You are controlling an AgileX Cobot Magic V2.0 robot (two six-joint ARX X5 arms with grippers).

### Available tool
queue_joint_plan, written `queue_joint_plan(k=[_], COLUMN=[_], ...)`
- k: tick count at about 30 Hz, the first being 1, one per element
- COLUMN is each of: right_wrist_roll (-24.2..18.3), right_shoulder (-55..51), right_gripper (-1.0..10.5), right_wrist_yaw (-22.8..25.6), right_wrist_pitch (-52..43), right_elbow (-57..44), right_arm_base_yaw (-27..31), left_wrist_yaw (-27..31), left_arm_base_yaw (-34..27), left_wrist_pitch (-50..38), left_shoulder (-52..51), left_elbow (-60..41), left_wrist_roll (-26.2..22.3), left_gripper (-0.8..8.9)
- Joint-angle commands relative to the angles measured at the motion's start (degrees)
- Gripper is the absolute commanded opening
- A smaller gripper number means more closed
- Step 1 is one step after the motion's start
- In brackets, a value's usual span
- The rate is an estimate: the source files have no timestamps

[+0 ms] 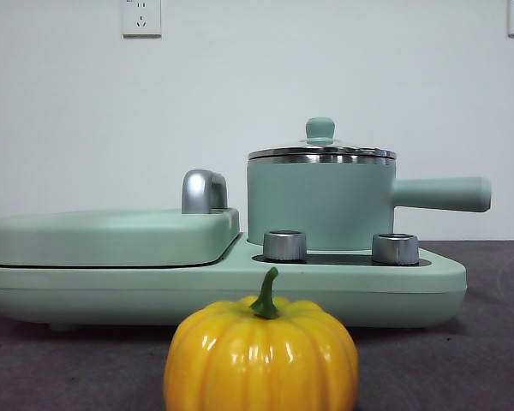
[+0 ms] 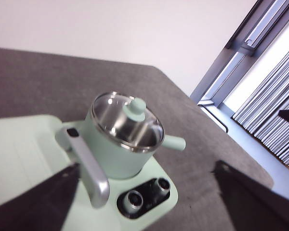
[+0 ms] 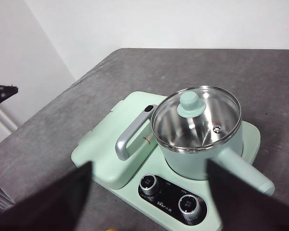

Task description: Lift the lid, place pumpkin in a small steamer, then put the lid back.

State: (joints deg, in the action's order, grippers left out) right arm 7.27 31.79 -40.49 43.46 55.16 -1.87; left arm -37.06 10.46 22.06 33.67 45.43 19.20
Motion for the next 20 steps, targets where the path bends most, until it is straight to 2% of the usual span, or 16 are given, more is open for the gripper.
queue_joint_plan(k=[1,4,12,20], right_wrist_roll=[-0.4,-0.4,-0.2,0.2], right_shoulder=[0.3,0.3,0.3,0.3], right_gripper=[4.8,4.9,4.9,4.9], right_wrist_yaw=[0.0,0.0,0.0,0.0], right_wrist_pitch=[-0.3,-0.3,-0.3,-0.3], right_elbow=[0.9,0.9,0.9,0.9], right_arm_base_yaw=[-0.2,-0.2,-0.2,-0.2], left_wrist_yaw=[-0.2,-0.2,0.0,5.7], left_arm_base_yaw=[0.8,2.0,7.0,15.1], left_wrist_pitch=[-3.1,-4.3,-3.8,-3.3], left_shoulder=[1.6,4.2,16.6,31.5], left_elbow=[1.1,2.4,10.2,20.2], left_wrist_roll=[1.7,2.8,1.6,-5.9], left_gripper=[5.36,5.34,5.31,5.31])
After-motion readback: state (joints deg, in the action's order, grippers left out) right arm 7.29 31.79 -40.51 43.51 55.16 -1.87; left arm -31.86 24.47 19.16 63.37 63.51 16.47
